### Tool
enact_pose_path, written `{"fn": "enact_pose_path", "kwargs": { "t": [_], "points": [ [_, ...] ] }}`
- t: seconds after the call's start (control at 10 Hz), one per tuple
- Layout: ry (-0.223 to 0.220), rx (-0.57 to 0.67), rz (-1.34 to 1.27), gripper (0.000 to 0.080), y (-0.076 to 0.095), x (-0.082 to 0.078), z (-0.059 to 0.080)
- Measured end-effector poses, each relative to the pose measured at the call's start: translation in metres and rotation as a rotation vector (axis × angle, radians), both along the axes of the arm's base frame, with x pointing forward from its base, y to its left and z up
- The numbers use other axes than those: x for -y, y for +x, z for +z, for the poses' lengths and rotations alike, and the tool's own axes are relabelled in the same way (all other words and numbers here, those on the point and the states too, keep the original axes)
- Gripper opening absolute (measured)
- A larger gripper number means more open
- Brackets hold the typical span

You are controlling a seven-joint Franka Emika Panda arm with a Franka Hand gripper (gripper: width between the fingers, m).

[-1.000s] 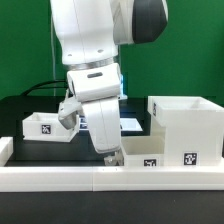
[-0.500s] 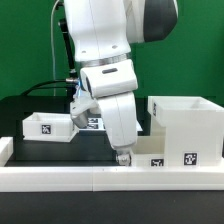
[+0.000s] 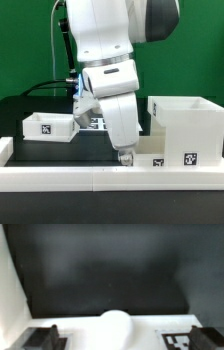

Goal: Assemble drawer

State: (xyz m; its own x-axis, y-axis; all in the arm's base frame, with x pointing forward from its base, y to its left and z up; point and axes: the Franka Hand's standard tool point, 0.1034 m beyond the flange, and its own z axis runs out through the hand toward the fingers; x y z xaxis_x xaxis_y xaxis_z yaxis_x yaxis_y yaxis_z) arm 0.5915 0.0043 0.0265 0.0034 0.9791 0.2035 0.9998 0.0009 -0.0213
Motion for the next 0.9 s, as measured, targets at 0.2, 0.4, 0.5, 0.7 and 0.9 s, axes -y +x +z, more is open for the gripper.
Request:
{"fn": "enact_pose_path", "kwargs": {
  "t": [0.2, 0.4, 0.5, 0.7, 0.9],
  "points": [
    [0.004, -0.008, -0.007, 0.0648, 0.000, -0.012, -0.001],
    [0.006, -0.012, -0.015, 0.0648, 0.000, -0.023, -0.001],
    [0.006, -0.014, -0.015, 0.0648, -0.001, -0.027, -0.001],
    [0.006, -0.016, -0.013, 0.0648, -0.001, -0.028, -0.001],
    [-0.001, -0.038, 0.009, 0.0648, -0.003, -0.030, 0.000]
  ]
}}
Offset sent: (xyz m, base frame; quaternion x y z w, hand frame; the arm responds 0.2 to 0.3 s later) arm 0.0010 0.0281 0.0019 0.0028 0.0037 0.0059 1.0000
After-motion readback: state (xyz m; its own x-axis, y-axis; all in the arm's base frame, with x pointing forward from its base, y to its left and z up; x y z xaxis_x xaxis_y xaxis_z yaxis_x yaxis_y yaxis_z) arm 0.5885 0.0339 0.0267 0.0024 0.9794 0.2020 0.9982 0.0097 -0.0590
